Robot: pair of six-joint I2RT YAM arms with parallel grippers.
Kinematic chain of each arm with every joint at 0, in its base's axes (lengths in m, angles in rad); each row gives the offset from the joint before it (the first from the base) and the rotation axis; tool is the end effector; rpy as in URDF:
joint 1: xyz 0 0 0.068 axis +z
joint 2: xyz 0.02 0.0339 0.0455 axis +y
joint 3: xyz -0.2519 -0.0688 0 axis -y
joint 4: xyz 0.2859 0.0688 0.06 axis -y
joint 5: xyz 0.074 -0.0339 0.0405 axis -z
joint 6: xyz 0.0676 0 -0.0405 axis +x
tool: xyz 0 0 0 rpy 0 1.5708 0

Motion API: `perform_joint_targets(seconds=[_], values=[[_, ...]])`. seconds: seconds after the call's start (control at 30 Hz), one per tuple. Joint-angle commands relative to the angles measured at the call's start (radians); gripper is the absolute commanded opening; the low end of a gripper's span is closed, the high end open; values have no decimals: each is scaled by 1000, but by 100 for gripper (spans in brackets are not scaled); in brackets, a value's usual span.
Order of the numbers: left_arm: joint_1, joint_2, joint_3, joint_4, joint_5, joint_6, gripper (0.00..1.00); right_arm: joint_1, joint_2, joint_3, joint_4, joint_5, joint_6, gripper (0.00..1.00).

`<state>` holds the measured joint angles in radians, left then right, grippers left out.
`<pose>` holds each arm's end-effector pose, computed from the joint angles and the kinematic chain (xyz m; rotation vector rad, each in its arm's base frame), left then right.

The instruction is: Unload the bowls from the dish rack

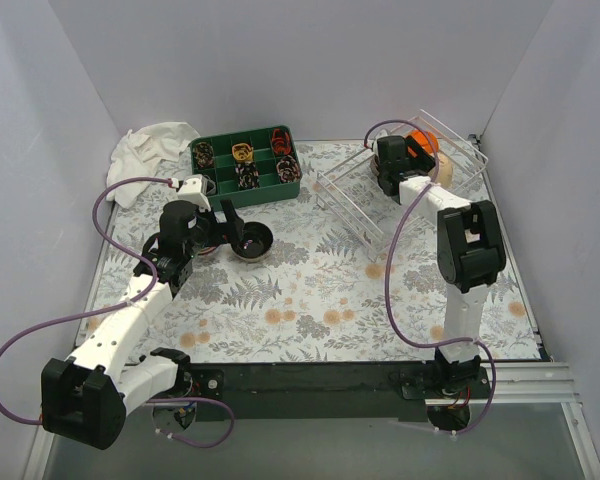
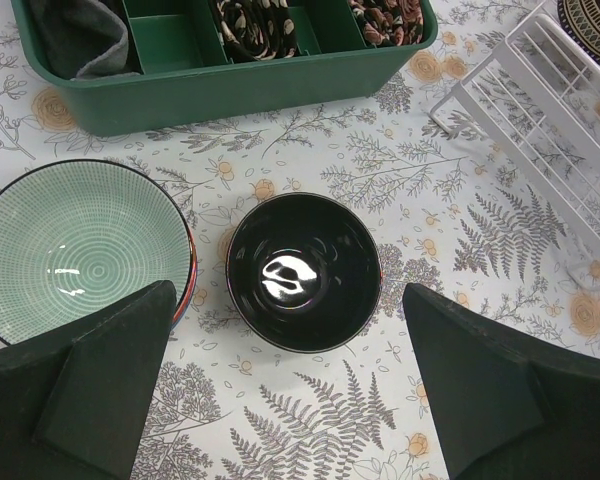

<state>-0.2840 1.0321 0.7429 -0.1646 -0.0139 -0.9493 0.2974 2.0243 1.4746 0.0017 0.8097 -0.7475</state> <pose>0.2971 -0.0857 0.2436 -0.6978 1.9917 -0.7506 0.5005 0.1022 0.1789 -0.6000 2.0369 -1.1209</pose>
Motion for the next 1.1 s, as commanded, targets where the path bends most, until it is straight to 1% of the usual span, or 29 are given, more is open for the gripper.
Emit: perform_joint_targets(seconds=[0.0,0.07,0.1,0.13,0.3,0.33,0.37,0.47,0.6,0.67,0.7,0.8,1.07], values=[[-4,-32,3,4,9,9,98,19,-114,35,-15,-32,159,33],[-4,-33,1,4,11,9,98,19,-137,38,-78,-62,226,33],[-6,-35,1,4,12,10,98,19,-147,36,-92,-93,255,33],[-4,-37,1,5,12,12,98,19,-166,33,-106,-112,317,33],[-6,-33,0,8,12,11,98,19,-214,29,-182,-207,460,33],[-6,-33,0,10,12,12,98,19,-229,29,-192,-220,480,33],[-6,-35,0,8,41,11,98,19,-237,24,-198,-236,523,33],[-6,-33,0,10,49,12,98,19,-283,0,-209,-290,603,33],[-6,-29,0,13,63,9,98,19,-346,-51,-209,-388,704,33],[-6,-29,0,13,74,7,98,19,-380,-77,-200,-420,734,33],[-6,-29,1,13,77,7,98,19,-392,-88,-190,-467,740,33],[-6,-29,0,16,88,7,98,19,-444,-134,-146,-545,775,33],[-6,-23,-2,22,129,4,98,19,-553,-214,-57,-656,855,34]])
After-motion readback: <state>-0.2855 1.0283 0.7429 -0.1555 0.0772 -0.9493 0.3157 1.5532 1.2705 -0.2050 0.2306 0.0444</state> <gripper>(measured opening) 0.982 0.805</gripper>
